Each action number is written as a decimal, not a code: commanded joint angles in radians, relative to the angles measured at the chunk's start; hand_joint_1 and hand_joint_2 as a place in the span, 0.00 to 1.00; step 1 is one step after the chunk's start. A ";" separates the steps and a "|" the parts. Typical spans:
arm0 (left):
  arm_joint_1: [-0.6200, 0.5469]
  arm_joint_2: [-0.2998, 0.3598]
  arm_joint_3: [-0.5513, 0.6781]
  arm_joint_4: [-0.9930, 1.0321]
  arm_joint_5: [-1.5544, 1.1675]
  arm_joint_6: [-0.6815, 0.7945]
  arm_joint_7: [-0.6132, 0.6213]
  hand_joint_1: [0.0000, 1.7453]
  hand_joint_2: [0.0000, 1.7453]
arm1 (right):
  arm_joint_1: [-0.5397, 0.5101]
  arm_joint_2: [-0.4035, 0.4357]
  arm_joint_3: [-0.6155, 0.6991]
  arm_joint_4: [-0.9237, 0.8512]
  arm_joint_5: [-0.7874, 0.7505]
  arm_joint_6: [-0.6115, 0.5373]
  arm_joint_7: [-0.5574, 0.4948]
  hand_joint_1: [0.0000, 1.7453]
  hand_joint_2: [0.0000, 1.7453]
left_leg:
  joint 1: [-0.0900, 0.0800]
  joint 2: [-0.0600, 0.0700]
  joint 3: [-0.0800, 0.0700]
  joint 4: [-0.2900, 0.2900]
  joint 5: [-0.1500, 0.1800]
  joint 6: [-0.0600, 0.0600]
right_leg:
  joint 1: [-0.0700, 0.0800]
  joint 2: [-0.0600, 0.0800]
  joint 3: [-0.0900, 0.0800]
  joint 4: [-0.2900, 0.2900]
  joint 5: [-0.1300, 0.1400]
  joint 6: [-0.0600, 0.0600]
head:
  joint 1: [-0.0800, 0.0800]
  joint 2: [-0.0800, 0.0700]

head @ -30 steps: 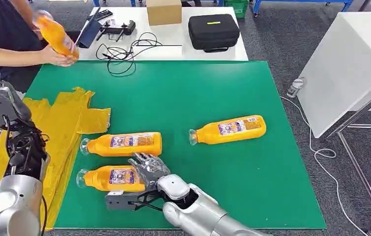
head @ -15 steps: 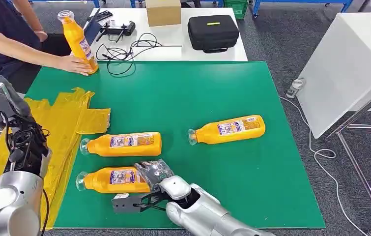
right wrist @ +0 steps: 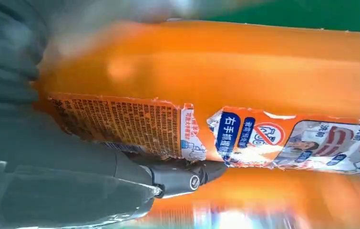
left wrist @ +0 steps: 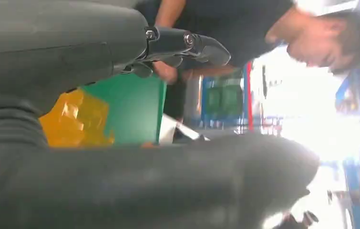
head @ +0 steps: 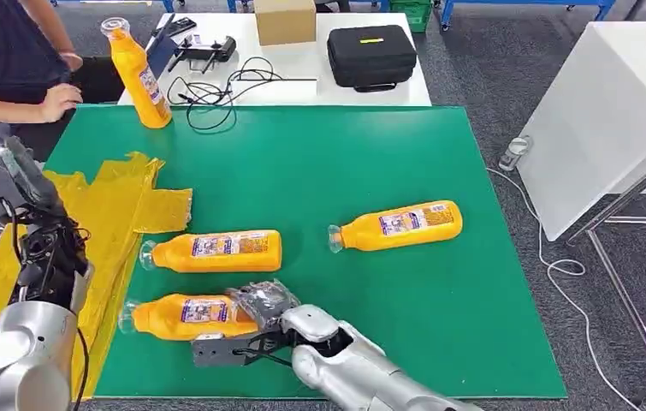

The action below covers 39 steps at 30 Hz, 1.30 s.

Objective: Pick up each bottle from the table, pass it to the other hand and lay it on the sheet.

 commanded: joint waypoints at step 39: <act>0.059 -0.106 -0.379 -0.247 0.525 -0.588 0.193 0.00 1.00 | -0.317 0.067 -0.378 -0.057 0.213 -0.259 0.058 1.00 1.00 | 0.000 -0.001 -0.001 0.001 -0.001 -0.001 | -0.001 -0.001 -0.001 0.001 -0.001 0.000 | 0.000 0.000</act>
